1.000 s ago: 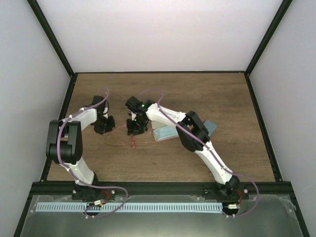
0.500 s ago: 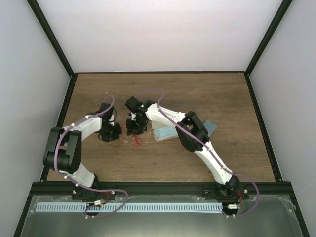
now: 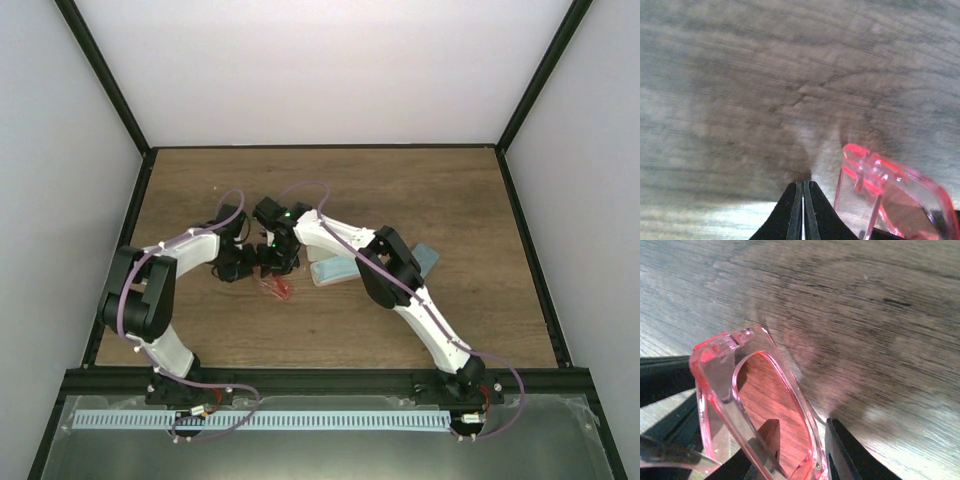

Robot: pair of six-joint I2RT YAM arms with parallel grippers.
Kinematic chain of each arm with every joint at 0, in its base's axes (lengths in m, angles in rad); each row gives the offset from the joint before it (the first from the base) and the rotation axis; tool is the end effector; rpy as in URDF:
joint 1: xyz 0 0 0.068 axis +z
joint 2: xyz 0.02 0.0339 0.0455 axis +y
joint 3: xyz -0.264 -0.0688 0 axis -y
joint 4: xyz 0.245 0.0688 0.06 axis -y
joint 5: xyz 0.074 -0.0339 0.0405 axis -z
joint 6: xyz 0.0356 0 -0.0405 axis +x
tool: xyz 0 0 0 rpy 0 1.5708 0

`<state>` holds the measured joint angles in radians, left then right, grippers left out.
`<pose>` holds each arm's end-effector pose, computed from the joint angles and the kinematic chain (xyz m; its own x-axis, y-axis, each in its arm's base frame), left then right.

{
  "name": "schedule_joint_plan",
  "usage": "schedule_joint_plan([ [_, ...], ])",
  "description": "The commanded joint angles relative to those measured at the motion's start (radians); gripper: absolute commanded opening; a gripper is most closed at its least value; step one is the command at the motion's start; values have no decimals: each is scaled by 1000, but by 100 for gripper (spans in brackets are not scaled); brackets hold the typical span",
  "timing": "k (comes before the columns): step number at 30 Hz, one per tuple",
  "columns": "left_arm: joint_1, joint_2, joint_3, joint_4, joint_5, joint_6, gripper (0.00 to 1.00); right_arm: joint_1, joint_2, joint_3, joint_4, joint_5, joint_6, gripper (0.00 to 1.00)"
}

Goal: Organize the sunglasses
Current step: Fold the sunglasses at the center of the board.

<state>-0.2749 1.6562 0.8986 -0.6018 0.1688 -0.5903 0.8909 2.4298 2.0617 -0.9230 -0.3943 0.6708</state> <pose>0.2723 -0.0830 0.1451 -0.9496 -0.3023 -0.0829 -0.2733 0.9280 -0.2533 0.3035 0.3971 0.1510 -0.9611 -0.2759 0.0133 -0.2390 0.8547 0.4608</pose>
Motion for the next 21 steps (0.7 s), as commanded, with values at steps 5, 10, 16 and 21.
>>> schedule_joint_plan([
  [5,-50,125,86,36,42,-48,4,41,-25,-34,74,-50,2,26],
  [10,-52,160,92,50,45,-60,4,42,-72,-79,85,-34,-7,31],
  [16,-50,162,93,52,45,-54,4,42,-119,-122,68,38,-15,61],
  [21,-45,127,89,30,18,-38,4,42,-160,-153,83,80,-11,69],
])
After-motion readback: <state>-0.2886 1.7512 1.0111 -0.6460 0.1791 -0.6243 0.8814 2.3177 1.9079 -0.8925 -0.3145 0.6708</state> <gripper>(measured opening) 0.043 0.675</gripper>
